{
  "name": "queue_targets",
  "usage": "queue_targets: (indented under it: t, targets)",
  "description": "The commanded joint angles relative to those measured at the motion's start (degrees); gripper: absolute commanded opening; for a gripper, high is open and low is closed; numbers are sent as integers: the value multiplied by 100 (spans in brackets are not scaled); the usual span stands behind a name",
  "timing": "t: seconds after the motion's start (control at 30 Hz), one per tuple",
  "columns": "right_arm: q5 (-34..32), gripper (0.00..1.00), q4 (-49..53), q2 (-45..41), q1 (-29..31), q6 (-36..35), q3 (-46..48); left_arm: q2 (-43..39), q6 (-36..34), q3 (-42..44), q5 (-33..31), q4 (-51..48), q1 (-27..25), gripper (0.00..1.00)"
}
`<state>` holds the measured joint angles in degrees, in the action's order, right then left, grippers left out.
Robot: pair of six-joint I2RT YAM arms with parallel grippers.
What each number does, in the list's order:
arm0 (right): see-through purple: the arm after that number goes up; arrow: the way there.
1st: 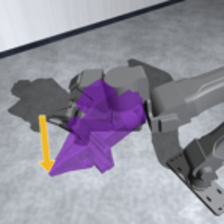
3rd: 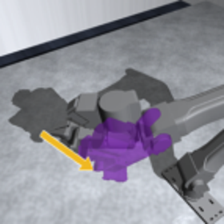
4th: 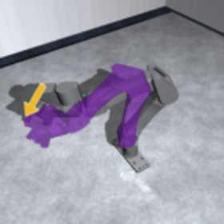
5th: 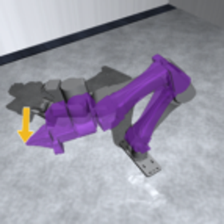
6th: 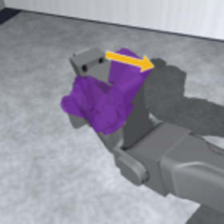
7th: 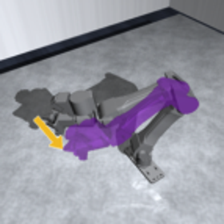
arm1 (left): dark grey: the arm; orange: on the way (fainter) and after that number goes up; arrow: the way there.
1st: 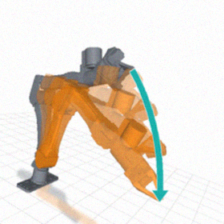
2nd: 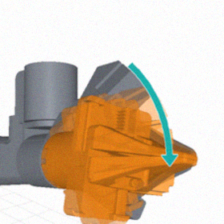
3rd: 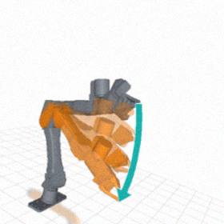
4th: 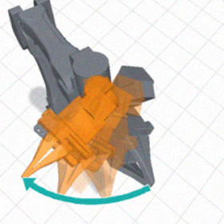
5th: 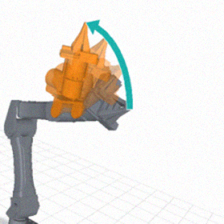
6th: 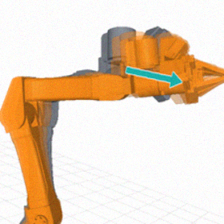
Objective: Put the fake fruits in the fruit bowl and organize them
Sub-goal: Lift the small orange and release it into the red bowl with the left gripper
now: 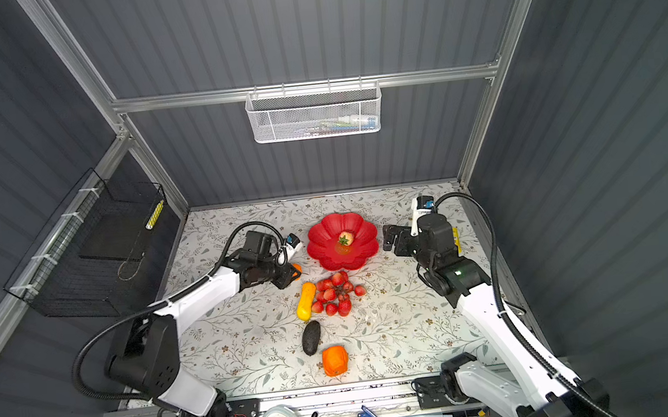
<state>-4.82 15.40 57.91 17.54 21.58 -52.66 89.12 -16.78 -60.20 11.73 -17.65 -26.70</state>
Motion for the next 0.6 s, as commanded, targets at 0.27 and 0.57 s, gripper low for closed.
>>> queue_targets:
  t: [0.27,0.57]
  targets:
    - [46,99,119,-174,-31,84,43,1084,957,-1601,990,1252,-58,30]
    - [-198,99,381,-674,-49,94,296,3005,905,-3178,429,1000,-564,36]
